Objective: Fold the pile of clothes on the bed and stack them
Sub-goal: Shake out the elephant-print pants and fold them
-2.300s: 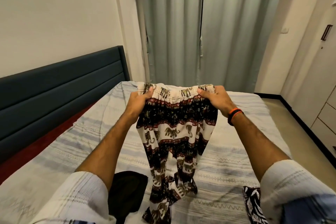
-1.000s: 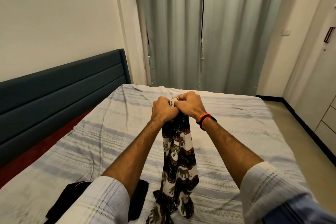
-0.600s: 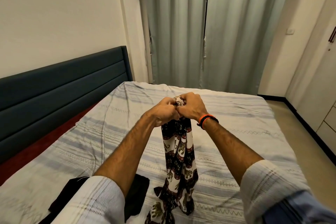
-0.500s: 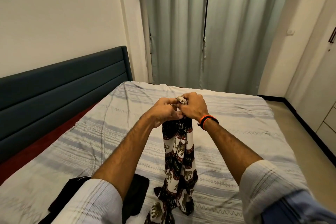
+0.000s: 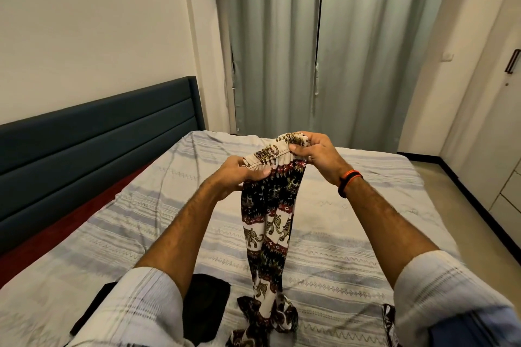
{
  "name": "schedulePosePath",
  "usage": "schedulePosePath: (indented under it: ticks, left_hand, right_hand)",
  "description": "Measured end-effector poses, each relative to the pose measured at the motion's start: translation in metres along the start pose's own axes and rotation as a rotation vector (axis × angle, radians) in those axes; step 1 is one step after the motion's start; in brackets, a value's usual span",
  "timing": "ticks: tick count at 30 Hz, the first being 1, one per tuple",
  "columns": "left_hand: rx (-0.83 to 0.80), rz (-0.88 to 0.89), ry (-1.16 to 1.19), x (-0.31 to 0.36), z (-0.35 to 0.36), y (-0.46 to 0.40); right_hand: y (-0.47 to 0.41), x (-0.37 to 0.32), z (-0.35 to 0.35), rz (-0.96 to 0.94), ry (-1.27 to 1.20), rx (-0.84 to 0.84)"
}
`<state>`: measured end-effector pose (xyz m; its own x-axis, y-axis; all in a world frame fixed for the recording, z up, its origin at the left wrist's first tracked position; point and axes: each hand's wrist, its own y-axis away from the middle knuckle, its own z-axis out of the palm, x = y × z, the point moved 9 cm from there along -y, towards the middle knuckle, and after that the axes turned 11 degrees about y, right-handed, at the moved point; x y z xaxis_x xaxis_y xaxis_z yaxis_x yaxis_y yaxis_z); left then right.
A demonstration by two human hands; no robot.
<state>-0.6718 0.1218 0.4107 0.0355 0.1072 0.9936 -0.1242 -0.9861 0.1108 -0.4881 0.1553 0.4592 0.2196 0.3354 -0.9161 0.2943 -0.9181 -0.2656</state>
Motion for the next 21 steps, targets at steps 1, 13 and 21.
schedulePosePath:
  ticks: [1,13,21]
  left_hand:
    - [0.004,0.007,-0.027,0.003,-0.001,-0.001]
    - [0.34,0.238,-0.633,0.051,-0.02,-0.016]
    - [0.412,0.169,-0.796,0.044,-0.025,-0.011]
  right_hand:
    - [0.001,-0.001,-0.004,-0.004,0.005,0.005]
    - [-0.001,-0.011,-0.03,0.042,0.749,0.125]
    - [0.003,0.012,-0.02,0.316,0.364,0.044]
